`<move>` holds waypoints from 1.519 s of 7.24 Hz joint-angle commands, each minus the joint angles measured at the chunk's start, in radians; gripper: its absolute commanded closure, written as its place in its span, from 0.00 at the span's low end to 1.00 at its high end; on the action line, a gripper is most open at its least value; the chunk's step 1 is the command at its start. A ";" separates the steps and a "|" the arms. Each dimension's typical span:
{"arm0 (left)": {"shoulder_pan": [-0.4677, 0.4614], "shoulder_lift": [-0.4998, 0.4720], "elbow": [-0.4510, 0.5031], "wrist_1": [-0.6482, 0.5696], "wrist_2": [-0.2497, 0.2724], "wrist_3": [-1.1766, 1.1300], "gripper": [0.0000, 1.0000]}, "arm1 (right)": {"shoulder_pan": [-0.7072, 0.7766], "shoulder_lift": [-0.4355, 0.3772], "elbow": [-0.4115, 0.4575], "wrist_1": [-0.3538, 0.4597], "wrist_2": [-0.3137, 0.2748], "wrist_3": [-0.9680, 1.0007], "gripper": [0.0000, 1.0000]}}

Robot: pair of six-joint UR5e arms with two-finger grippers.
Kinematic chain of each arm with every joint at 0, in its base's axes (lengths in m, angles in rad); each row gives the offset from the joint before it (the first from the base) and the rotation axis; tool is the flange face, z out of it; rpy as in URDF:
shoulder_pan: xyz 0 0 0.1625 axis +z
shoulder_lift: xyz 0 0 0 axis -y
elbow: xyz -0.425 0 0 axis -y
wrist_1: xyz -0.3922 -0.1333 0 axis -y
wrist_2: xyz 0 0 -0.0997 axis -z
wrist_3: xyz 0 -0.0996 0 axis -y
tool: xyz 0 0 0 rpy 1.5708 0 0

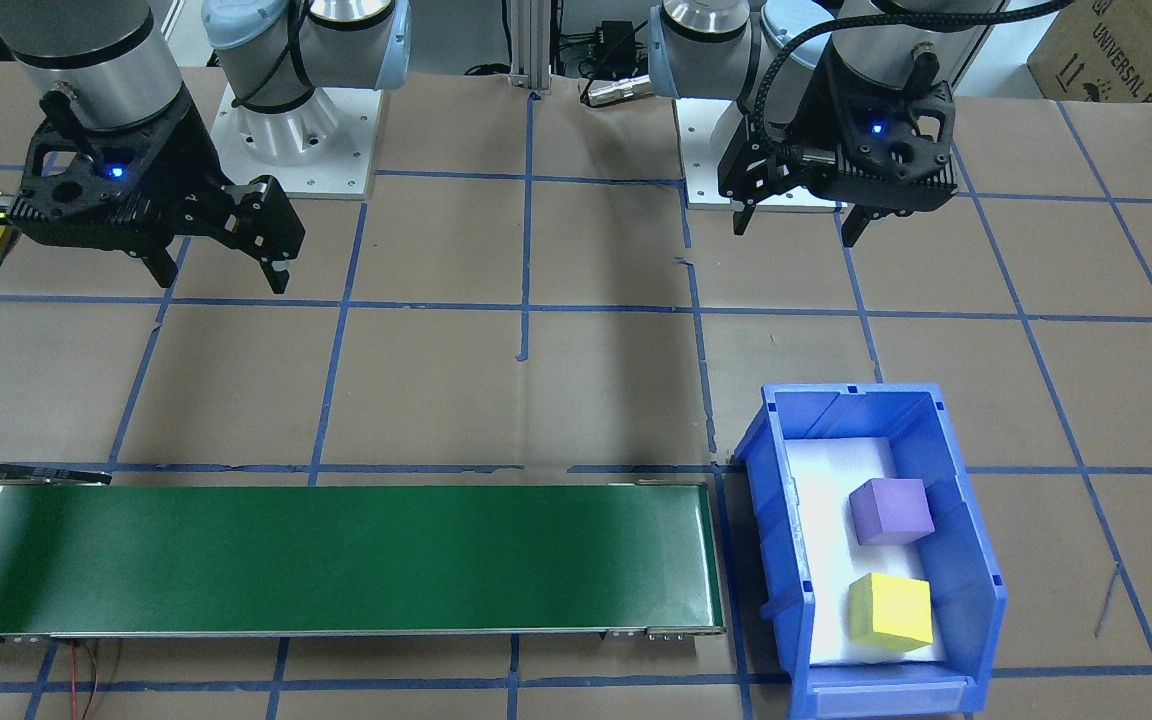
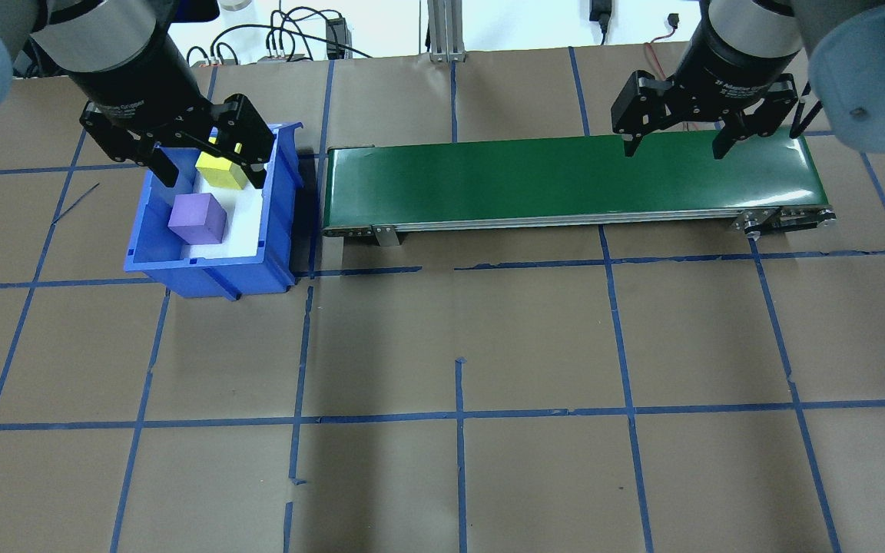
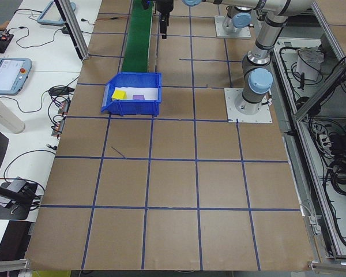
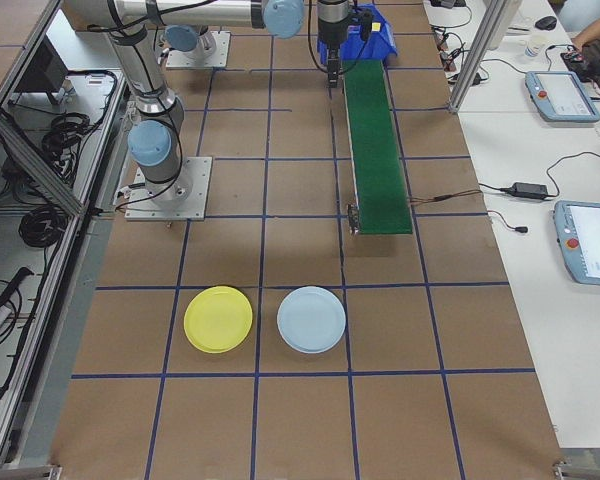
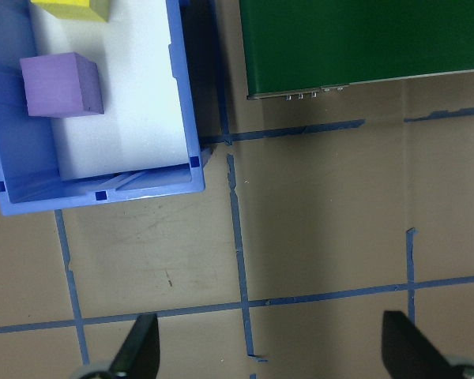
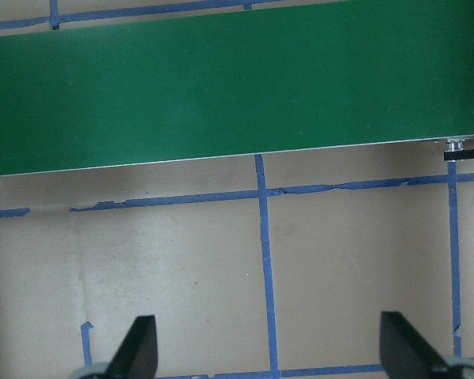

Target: Move block left to right into plate

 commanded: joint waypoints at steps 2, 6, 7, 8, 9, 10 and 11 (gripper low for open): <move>0.005 0.000 0.001 0.001 0.000 0.004 0.00 | 0.000 0.002 0.000 0.001 0.000 0.000 0.00; 0.106 -0.025 -0.027 0.022 -0.003 0.280 0.00 | 0.000 0.002 0.000 0.001 0.000 0.000 0.00; 0.152 -0.066 -0.028 0.074 -0.016 0.339 0.00 | 0.000 0.000 0.000 0.001 0.000 0.000 0.00; 0.164 -0.151 0.005 0.116 -0.016 0.340 0.00 | 0.000 0.000 0.000 -0.001 0.000 0.000 0.00; 0.164 -0.237 0.010 0.259 -0.016 0.349 0.00 | 0.000 0.000 0.000 -0.001 0.000 0.000 0.00; 0.164 -0.322 0.015 0.386 -0.018 0.403 0.00 | -0.002 0.002 0.000 -0.001 0.000 0.000 0.00; 0.177 -0.376 0.059 0.416 -0.015 0.516 0.00 | -0.002 0.000 0.000 -0.001 0.000 0.000 0.00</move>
